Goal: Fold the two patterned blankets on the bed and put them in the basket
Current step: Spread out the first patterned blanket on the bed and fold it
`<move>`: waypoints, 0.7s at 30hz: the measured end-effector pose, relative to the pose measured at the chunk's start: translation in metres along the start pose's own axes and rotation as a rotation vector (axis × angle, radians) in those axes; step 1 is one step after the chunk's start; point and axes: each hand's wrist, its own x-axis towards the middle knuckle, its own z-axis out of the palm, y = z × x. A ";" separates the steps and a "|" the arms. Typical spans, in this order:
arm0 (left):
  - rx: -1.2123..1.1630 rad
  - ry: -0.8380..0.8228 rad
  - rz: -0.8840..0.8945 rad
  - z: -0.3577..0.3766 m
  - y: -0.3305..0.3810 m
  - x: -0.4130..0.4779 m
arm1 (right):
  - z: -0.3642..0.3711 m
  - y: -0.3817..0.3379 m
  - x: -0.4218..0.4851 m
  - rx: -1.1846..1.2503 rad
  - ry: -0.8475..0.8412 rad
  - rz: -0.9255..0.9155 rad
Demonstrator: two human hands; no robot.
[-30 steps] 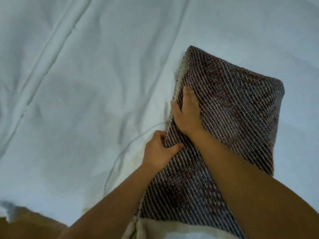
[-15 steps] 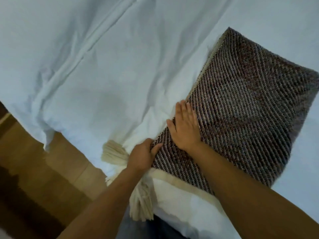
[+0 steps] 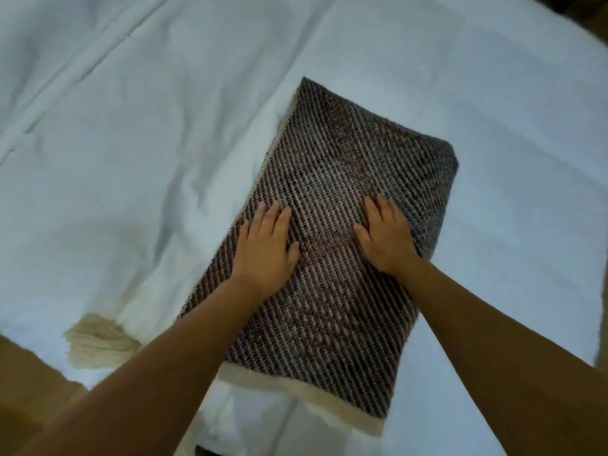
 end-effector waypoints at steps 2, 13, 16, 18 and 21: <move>0.069 -0.076 0.075 0.002 0.022 0.030 | -0.006 0.029 0.003 -0.041 -0.025 0.025; 0.216 0.061 0.212 -0.030 0.047 0.213 | -0.054 0.111 0.100 0.245 0.203 0.185; 0.299 0.072 0.267 -0.037 0.056 0.260 | -0.069 0.125 0.134 0.315 0.104 0.198; 0.399 0.085 0.309 -0.042 0.055 0.283 | -0.078 0.130 0.150 0.332 0.052 0.185; 0.401 0.154 0.492 -0.043 0.054 0.304 | -0.090 0.136 0.163 0.334 0.030 0.111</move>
